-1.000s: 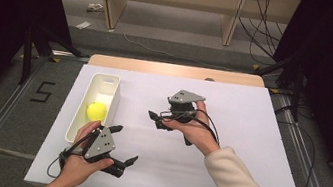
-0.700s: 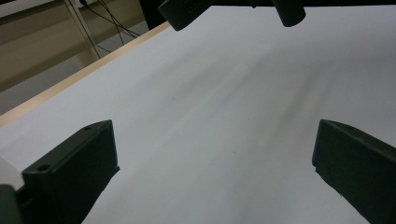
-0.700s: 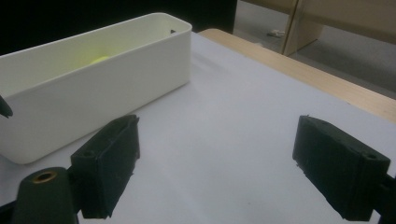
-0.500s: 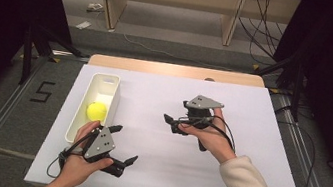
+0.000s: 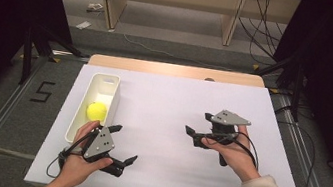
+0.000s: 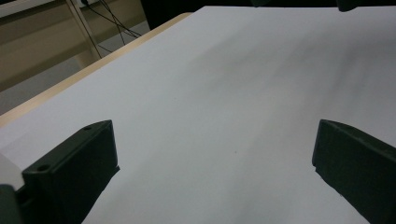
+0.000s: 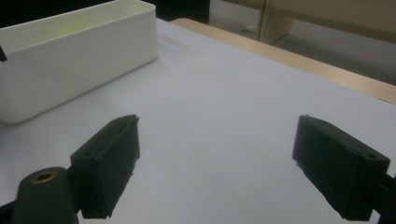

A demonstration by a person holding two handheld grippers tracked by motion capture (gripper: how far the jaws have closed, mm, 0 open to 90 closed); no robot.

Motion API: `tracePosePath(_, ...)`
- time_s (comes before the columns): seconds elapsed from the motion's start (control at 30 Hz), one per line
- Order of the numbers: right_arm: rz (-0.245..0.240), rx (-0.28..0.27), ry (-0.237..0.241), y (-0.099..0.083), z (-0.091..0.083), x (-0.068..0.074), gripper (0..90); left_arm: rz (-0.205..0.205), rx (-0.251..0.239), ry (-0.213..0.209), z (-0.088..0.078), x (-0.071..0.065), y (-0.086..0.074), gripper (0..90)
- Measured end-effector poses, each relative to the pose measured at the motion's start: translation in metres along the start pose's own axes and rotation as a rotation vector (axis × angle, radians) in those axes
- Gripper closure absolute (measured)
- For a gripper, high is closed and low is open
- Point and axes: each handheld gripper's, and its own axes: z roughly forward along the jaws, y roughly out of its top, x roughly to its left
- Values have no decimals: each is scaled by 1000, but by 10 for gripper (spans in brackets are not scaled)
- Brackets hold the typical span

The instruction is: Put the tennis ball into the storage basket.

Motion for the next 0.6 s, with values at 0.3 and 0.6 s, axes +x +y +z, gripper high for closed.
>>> tracePosePath(0.3, 27, -1, -41, -29, -40, -13, 156, 2, 3, 4, 0, 0, 0, 0)
tracePosePath(0.6, 48, 5, -65, -49, -65, -22, 157, -4, 4, 10, 0, 2, -1, 0)
